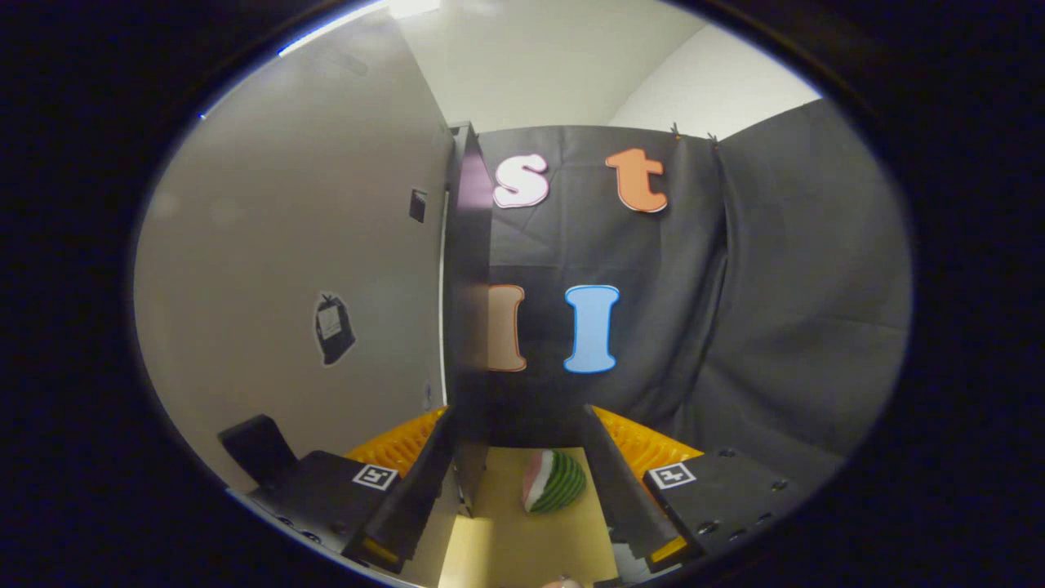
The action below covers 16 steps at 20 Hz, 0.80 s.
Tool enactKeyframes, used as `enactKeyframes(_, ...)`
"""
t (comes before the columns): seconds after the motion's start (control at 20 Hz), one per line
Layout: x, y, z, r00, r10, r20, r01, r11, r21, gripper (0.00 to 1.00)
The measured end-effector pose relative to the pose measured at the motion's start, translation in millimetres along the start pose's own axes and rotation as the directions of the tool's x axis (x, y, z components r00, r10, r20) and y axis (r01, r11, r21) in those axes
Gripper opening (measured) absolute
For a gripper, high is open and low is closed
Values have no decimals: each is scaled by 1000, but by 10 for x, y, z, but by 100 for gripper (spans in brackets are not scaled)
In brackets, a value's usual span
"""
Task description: Open the shoe cabinet door, grab the shoes and put them into the shoe cabinet, then close the shoe cabinet door.
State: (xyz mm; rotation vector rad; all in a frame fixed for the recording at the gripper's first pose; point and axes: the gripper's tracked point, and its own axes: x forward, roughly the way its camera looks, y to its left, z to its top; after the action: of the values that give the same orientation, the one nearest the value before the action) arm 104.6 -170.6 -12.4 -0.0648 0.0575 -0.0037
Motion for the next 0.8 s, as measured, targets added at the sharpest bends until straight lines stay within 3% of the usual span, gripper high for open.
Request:
enactKeyframes(0.4, -45, 102, -15, 1000, -26, -13, 27, 999, 34, 92)
enactKeyframes(0.8, -99, 598, 27, 999, -34, -11, 34, 999, -2, 91)
